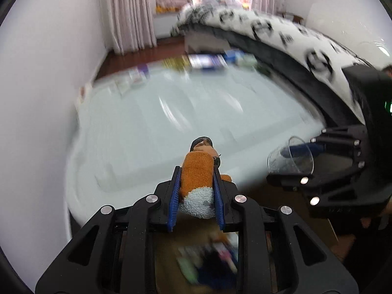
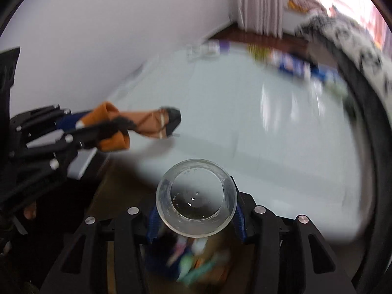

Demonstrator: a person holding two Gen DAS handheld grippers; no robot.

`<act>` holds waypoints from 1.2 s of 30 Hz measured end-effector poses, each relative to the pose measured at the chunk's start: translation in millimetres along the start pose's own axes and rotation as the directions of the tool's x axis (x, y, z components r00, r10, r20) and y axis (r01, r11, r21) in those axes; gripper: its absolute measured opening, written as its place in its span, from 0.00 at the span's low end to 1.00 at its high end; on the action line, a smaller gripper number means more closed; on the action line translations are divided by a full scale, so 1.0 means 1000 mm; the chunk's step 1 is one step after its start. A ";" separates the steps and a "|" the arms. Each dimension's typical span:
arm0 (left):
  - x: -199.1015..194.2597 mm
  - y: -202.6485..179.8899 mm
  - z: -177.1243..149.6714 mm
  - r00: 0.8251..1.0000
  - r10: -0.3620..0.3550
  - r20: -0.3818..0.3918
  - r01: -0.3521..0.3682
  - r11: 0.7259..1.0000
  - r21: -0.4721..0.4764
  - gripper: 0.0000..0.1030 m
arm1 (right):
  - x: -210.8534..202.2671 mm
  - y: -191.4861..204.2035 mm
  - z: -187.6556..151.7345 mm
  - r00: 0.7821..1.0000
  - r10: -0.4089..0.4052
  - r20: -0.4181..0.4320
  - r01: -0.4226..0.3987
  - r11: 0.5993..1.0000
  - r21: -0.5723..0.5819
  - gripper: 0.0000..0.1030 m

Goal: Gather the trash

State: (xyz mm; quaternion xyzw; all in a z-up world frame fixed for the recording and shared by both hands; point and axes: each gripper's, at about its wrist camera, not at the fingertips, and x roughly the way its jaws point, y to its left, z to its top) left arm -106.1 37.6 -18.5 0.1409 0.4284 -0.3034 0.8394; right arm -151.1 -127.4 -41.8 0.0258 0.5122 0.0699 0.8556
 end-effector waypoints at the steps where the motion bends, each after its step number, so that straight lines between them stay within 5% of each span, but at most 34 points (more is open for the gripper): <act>1: 0.001 -0.007 -0.016 0.999 -0.009 -0.034 0.009 1.000 -0.008 0.23 | 0.005 0.001 -0.015 1.000 0.001 -0.028 0.000 1.000 0.013 0.46; 4: 0.010 -0.021 -0.057 0.989 -0.016 -0.147 0.009 0.999 -0.049 0.25 | 0.030 0.009 -0.070 0.987 0.022 -0.162 -0.009 0.997 0.083 0.46; 6: 0.015 -0.025 -0.076 0.980 -0.015 -0.198 -0.004 0.996 -0.093 0.35 | 0.044 0.013 -0.089 0.975 0.009 -0.221 0.011 0.996 0.086 0.60; 8: 0.019 -0.029 -0.086 0.973 -0.004 -0.232 -0.020 0.995 -0.102 0.48 | 0.055 0.016 -0.099 0.965 -0.030 -0.260 0.050 0.996 0.069 0.87; 11: 0.016 -0.037 -0.092 0.968 0.067 -0.241 -0.088 0.993 -0.081 0.67 | 0.054 0.014 -0.096 0.972 -0.030 -0.235 0.051 0.995 0.081 0.95; 13: 0.013 -0.039 -0.089 0.968 0.109 -0.226 -0.128 0.989 -0.070 0.75 | 0.051 0.005 -0.090 0.979 -0.044 -0.199 0.067 0.991 0.112 0.95; 20: 0.012 -0.034 -0.071 0.968 0.148 -0.203 -0.170 0.981 -0.095 0.78 | 0.053 -0.017 -0.096 0.981 -0.018 -0.196 0.063 0.972 0.227 0.95; 36: 0.014 -0.023 -0.028 0.971 0.180 -0.154 -0.199 0.973 -0.115 0.78 | 0.047 0.018 -0.085 0.981 -0.065 -0.180 0.081 0.993 0.081 0.95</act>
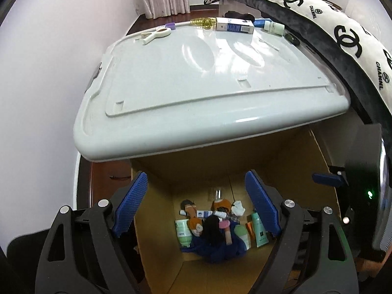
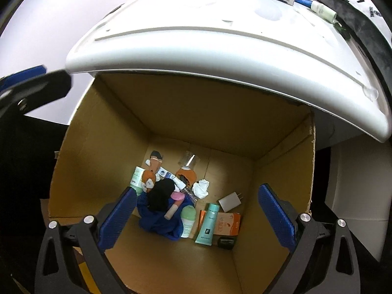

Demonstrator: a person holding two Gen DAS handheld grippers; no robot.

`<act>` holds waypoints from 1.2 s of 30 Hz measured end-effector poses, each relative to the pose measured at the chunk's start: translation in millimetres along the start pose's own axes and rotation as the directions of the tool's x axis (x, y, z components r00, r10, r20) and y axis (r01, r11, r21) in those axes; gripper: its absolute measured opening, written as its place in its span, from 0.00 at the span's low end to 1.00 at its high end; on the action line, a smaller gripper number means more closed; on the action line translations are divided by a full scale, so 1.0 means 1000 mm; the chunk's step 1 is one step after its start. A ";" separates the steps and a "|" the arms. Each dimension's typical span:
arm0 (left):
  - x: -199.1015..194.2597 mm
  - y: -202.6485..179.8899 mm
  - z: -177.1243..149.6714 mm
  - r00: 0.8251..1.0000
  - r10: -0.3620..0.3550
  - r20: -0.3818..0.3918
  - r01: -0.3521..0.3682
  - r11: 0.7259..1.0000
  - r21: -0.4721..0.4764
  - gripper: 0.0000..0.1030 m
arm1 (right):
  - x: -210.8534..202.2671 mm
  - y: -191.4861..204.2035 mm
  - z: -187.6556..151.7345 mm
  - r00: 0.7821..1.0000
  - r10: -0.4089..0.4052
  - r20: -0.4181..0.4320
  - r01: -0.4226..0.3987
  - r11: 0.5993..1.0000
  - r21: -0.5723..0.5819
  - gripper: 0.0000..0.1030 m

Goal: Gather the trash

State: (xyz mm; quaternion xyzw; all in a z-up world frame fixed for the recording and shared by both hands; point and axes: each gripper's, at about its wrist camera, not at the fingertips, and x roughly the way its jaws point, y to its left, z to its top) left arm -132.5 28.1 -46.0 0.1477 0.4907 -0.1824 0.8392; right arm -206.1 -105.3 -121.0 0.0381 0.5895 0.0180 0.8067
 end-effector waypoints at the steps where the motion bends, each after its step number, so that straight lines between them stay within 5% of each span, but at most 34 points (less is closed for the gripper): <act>1: 0.001 0.000 0.003 1.000 0.003 0.002 -0.003 1.000 0.001 0.78 | -0.002 0.000 0.001 1.000 0.007 0.003 -0.007 1.000 0.004 0.95; 13: 0.002 -0.002 0.043 0.999 0.029 0.036 -0.028 1.000 -0.010 0.78 | -0.013 -0.010 0.013 0.998 0.047 0.029 -0.049 0.997 0.067 0.95; 36: 0.007 -0.006 0.048 0.999 0.027 0.026 -0.027 1.000 -0.002 0.78 | -0.012 -0.005 0.014 0.998 0.053 0.024 -0.055 0.997 0.058 0.95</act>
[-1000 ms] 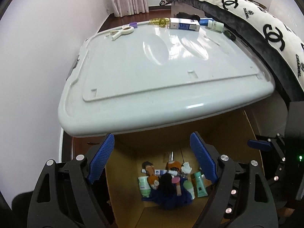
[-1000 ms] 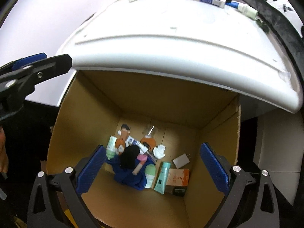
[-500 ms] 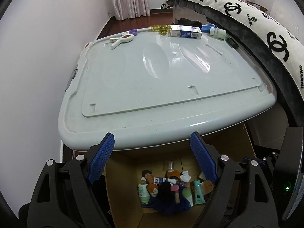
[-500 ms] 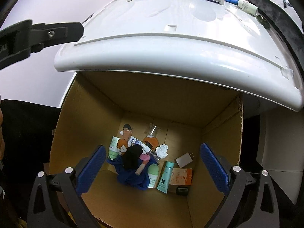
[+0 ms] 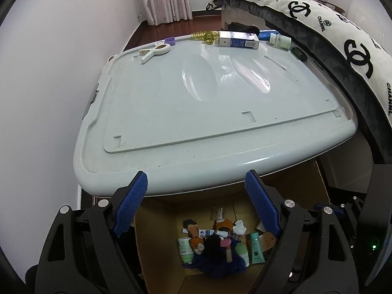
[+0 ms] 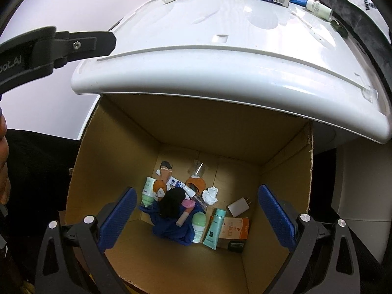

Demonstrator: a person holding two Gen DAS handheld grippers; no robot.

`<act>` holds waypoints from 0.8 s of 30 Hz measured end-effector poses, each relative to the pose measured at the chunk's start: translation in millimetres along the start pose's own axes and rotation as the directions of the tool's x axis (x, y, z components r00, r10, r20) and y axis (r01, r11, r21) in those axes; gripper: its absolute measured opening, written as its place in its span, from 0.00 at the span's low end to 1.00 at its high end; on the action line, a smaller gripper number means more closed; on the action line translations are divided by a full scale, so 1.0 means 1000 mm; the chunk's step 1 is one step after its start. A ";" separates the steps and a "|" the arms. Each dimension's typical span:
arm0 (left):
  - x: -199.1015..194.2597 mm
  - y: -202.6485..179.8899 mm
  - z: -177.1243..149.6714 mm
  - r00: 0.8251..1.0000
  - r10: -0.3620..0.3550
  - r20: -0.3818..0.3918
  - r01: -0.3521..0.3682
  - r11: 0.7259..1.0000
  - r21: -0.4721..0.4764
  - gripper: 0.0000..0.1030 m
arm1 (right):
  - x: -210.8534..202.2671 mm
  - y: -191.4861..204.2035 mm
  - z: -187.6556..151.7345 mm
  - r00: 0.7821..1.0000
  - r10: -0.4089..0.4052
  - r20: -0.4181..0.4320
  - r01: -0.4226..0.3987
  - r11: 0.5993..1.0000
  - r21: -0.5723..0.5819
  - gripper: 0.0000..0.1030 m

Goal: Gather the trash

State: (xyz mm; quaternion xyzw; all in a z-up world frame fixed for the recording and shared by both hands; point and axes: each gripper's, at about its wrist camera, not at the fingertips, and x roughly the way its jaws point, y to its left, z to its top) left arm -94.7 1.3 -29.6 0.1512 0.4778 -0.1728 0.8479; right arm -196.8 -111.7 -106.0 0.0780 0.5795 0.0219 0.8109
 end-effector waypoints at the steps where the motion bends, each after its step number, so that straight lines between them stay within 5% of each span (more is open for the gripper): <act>1: 0.000 0.000 0.000 1.000 -0.001 0.001 0.001 1.000 0.000 0.78 | 0.000 0.000 0.000 1.000 0.001 -0.001 -0.001 1.000 -0.001 0.95; 24: 0.004 0.004 0.016 0.999 0.035 0.019 -0.035 0.999 0.001 0.78 | -0.017 0.006 0.009 0.999 -0.004 0.046 0.005 1.000 -0.014 0.95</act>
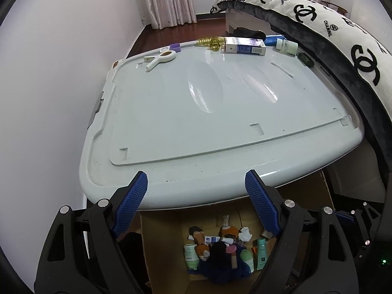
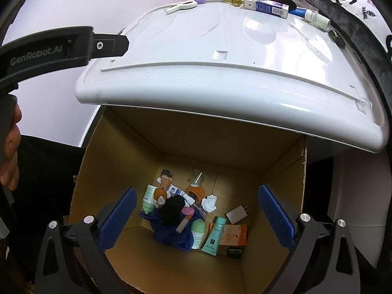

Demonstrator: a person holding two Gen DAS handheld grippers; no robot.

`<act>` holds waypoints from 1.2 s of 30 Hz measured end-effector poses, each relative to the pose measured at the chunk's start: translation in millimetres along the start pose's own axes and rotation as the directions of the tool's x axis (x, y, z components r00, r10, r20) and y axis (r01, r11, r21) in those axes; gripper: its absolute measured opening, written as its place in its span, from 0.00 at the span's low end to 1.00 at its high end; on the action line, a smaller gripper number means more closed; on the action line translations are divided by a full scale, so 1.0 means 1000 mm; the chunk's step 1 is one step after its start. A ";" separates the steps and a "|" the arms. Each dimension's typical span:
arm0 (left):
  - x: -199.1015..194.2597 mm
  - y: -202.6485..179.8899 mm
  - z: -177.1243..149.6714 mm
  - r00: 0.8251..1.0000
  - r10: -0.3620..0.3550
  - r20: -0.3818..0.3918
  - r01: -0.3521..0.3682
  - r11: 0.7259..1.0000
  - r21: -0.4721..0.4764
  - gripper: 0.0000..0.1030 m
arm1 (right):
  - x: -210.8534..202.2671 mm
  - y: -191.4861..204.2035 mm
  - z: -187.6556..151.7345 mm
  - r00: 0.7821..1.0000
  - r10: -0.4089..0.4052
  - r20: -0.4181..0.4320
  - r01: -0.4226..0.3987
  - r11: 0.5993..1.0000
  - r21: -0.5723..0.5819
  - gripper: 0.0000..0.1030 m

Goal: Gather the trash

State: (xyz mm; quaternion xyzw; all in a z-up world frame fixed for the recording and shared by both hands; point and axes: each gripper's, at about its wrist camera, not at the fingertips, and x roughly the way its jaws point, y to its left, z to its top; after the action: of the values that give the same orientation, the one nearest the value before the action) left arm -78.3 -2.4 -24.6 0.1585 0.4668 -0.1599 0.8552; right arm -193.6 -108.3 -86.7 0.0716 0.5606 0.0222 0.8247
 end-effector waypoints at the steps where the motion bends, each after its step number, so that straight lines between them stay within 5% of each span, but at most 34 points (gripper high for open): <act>1: 0.000 0.001 0.000 1.000 0.004 0.002 -0.004 1.000 -0.001 0.78 | 0.000 0.000 0.000 1.000 -0.001 0.001 0.001 1.000 -0.001 0.95; 36: -0.001 -0.003 0.002 1.000 0.021 0.001 -0.021 1.000 0.014 0.78 | -0.002 0.001 0.001 1.000 -0.001 0.006 0.001 1.000 -0.013 0.95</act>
State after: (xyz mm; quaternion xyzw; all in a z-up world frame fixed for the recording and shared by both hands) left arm -78.2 -6.1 -23.0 0.1694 0.4635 -0.1543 0.8560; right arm -193.6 -107.8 -84.9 0.0661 0.5578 0.0251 0.8269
